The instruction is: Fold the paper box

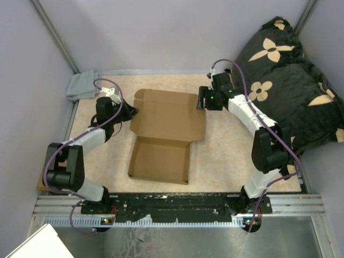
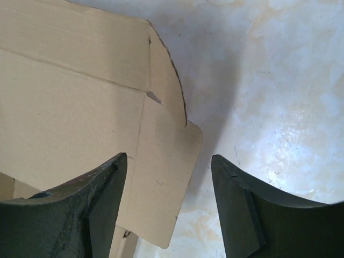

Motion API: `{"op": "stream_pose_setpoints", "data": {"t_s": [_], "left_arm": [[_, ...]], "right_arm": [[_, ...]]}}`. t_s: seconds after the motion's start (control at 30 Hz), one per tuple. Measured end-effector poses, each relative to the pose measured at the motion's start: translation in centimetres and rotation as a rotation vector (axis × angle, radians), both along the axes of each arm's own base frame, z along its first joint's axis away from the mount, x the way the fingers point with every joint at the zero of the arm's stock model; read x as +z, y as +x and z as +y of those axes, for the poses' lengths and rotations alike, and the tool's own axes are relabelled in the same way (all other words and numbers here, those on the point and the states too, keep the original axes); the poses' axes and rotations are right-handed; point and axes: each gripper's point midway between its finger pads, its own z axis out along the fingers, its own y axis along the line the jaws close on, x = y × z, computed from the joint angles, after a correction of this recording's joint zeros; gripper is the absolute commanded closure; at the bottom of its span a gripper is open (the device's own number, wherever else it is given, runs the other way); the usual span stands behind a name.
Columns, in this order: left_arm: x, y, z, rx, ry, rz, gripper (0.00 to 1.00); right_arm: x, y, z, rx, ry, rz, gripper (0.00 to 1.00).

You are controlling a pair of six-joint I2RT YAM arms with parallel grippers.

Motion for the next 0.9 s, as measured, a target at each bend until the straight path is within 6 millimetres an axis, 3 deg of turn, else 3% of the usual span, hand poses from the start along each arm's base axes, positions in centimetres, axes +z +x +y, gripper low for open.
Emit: {"op": "stream_pose_setpoints", "data": {"t_s": [0.33, 0.53, 0.9], "left_arm": [[4.3, -2.6, -0.1, -0.01, -0.075, -0.267, 1.0], [6.3, -3.7, -0.4, -0.032, -0.116, -0.399, 1.0], [8.9, -4.8, -0.8, -0.069, -0.145, -0.525, 1.0]], "right_arm": [[0.8, -3.3, -1.5, 0.023, -0.032, -0.03, 0.34], [1.0, -3.4, -1.1, 0.075, -0.025, -0.065, 0.34], [3.6, -3.3, 1.4, 0.198, 0.089, -0.172, 0.58]]}}
